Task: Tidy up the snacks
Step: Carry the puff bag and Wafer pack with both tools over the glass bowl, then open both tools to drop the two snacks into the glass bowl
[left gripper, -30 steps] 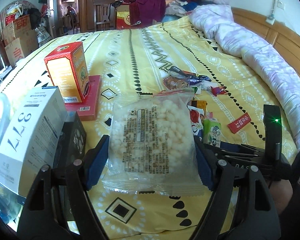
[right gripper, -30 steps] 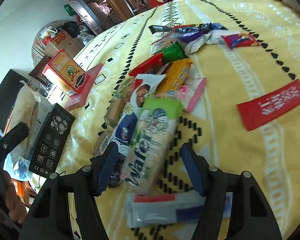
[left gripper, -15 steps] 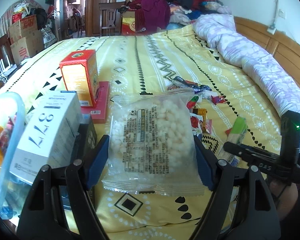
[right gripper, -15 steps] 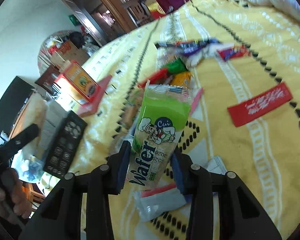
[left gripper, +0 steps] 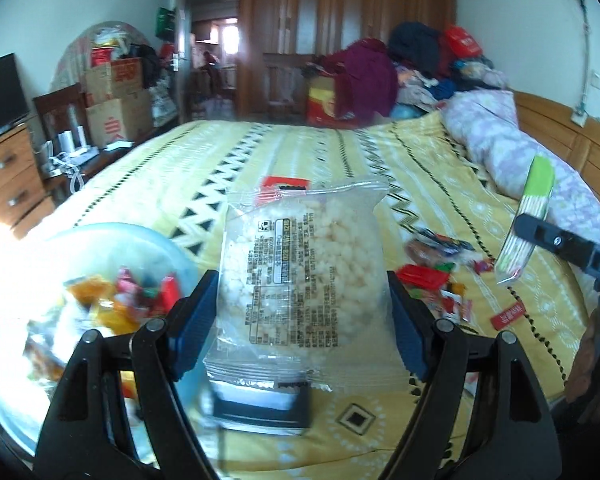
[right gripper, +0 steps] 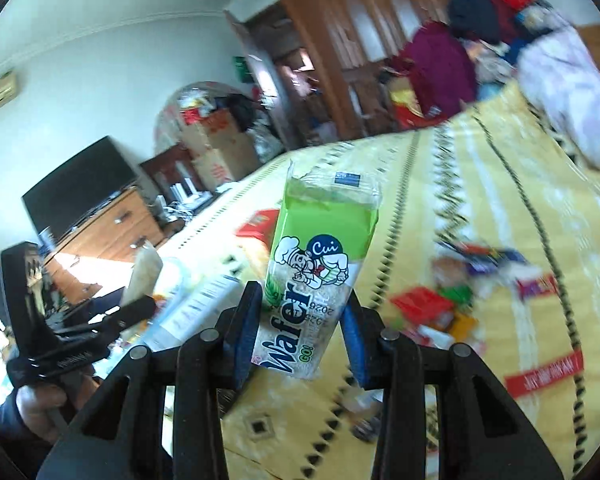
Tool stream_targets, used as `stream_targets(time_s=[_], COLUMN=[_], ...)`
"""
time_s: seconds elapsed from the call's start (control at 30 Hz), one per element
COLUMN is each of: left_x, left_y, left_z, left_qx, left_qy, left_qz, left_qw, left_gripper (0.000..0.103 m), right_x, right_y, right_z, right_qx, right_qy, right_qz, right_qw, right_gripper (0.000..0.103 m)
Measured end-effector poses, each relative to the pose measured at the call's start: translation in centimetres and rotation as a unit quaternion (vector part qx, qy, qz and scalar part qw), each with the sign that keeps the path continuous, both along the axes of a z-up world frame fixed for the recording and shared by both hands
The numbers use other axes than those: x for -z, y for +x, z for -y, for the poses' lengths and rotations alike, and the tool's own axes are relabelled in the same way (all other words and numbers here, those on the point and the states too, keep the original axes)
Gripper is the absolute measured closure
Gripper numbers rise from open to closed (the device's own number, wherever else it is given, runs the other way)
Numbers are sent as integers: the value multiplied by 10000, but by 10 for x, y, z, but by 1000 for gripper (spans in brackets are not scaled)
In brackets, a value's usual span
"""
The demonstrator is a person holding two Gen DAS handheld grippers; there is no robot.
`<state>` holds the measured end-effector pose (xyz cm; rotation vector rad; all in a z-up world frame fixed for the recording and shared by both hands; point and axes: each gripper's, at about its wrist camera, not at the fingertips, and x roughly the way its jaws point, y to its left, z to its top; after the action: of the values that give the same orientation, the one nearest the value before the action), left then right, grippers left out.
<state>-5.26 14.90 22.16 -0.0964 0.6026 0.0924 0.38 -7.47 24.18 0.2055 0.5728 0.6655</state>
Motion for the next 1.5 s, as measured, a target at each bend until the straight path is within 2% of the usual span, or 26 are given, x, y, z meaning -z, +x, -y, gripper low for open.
stream_targets(time_s=[0.17, 0.33, 0.43, 0.53, 0.63, 0.77, 0.9, 1.1, 1.5], left_x=[-16, -22, -16, 0, 12, 33, 46, 43, 50], left_y=[-15, -18, -11, 7, 19, 43, 50, 33, 37], left_z=[-68, -130, -166, -192, -204, -198, -196, -212, -222], left_qx=[-723, -1397, -1723, -1787, -1804, -1769, -1726, -1694, -1799], left_qy=[-71, -126, -303, -564, -662, -566, -601, -546, -444], left_qz=[162, 208, 118, -102, -298, -562, -723, -792, -944], left_qw=[9972, 9899, 9845, 9822, 9809, 9810, 9805, 9808, 9781], left_gripper=[24, 24, 24, 24, 23, 24, 24, 23, 23], right_x=[-33, -59, -64, -57, -46, -31, -20, -14, 1], right_y=[5, 6, 10, 16, 26, 42, 50, 51, 56], right_z=[-76, -164, -219, -261, -295, -323, -345, -366, -376], right_qx=[-694, -1429, -1761, -1947, -2024, -2038, -2075, -2175, -2228], right_qy=[40, 71, -42, -189, -409, -679, -885, -1079, -1259], right_qz=[220, 319, 260, 104, -11, -134, -210, -179, -337], right_qw=[9973, 9892, 9840, 9806, 9785, 9766, 9740, 9699, 9661], right_gripper=[61, 61, 61, 61, 63, 63, 63, 63, 62])
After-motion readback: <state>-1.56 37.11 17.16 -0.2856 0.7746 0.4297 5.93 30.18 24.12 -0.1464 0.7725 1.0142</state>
